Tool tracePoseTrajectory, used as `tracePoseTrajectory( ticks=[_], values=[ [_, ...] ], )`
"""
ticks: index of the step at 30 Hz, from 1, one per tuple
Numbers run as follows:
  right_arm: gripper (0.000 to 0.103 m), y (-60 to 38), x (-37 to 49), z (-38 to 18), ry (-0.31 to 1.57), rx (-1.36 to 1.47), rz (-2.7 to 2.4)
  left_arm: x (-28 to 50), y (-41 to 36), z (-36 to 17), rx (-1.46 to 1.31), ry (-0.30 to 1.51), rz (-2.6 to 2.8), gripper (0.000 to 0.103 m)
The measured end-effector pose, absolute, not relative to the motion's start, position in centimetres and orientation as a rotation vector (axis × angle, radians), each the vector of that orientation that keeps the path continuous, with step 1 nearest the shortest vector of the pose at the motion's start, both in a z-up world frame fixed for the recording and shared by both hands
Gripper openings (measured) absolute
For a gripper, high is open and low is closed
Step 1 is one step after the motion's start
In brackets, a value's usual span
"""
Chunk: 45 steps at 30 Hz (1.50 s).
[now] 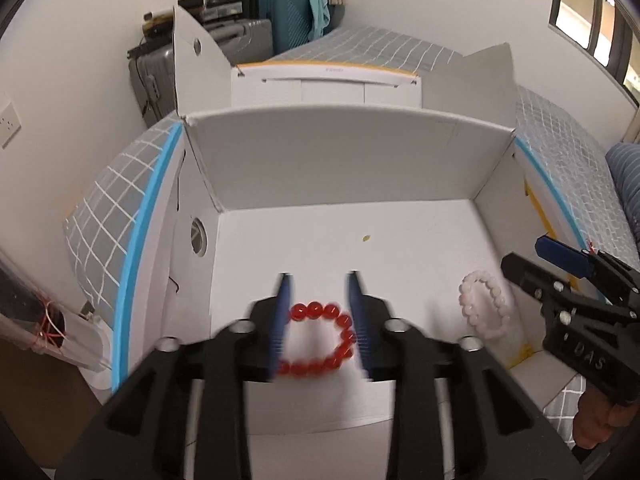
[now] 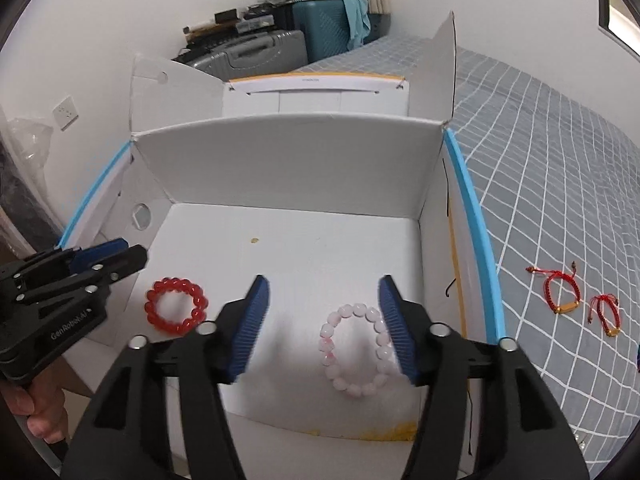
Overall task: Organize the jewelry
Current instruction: 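Open both tools to drop the bracelets into the box, then move both tools back over the remaining jewelry on the bed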
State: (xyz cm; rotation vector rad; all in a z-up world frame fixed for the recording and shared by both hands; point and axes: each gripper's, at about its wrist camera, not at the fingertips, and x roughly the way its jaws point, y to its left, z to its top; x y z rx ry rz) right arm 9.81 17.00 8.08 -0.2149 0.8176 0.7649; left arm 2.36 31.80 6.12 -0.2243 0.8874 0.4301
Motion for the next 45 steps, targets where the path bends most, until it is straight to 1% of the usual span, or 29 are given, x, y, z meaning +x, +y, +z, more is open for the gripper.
tracePoseTrajectory(
  ticks=[2,3,4,5,6,8,9,11,14,18,23,27,33,38,45],
  values=[
    [0.081,16.5,9.4,8.9,0.771,-0.219,0.743,2.3,31.3,6.7,-0.208,0.866,0.440,0.047],
    [0.083,16.2,9.2,9.3,0.751,-0.218,0.739,2.2,31.0,7.0,-0.205,0.853,0.441,0.051],
    [0.084,15.8,9.1,9.7,0.736,-0.217,0.735,2.1,30.9,7.2,-0.204,0.844,0.439,0.061],
    [0.088,15.6,9.0,9.9,0.727,-0.214,0.731,2.1,30.7,7.5,-0.204,0.833,0.439,0.067],
    [0.090,15.0,8.9,10.4,0.707,-0.203,0.728,2.0,30.5,7.7,-0.202,0.824,0.438,0.068],
    [0.091,14.0,8.8,11.2,0.667,-0.182,0.714,2.0,30.0,8.1,-0.192,0.805,0.436,0.076],
    [0.091,13.4,8.8,11.6,0.644,-0.171,0.702,2.0,29.7,8.4,-0.188,0.796,0.432,0.078],
    [0.091,12.6,9.0,12.1,0.617,-0.154,0.690,1.8,29.2,8.8,-0.185,0.773,0.422,0.087],
    [0.091,11.0,9.1,12.5,0.553,-0.138,0.708,1.8,28.5,9.4,-0.184,0.733,0.404,0.093],
    [0.091,9.7,9.3,12.5,0.550,-0.164,0.745,1.8,27.0,10.1,-0.165,0.682,0.384,0.097],
    [0.091,7.4,9.4,12.6,0.539,-0.161,0.735,2.4,25.3,10.2,-0.172,0.659,0.288,0.097],
    [0.094,5.2,9.6,12.8,0.539,-0.120,0.722,3.3,23.4,10.0,-0.141,0.661,0.202,0.097],
    [0.095,1.3,9.3,12.3,0.523,-0.108,0.659,3.8,20.4,10.0,-0.120,0.638,0.187,0.097],
    [0.095,-2.3,8.4,11.5,0.514,-0.116,0.586,4.0,17.0,10.2,-0.077,0.616,0.168,0.097],
    [0.095,-8.2,7.0,10.3,0.534,-0.115,0.476,4.9,10.3,9.3,-0.016,0.611,0.047,0.097]
  ],
)
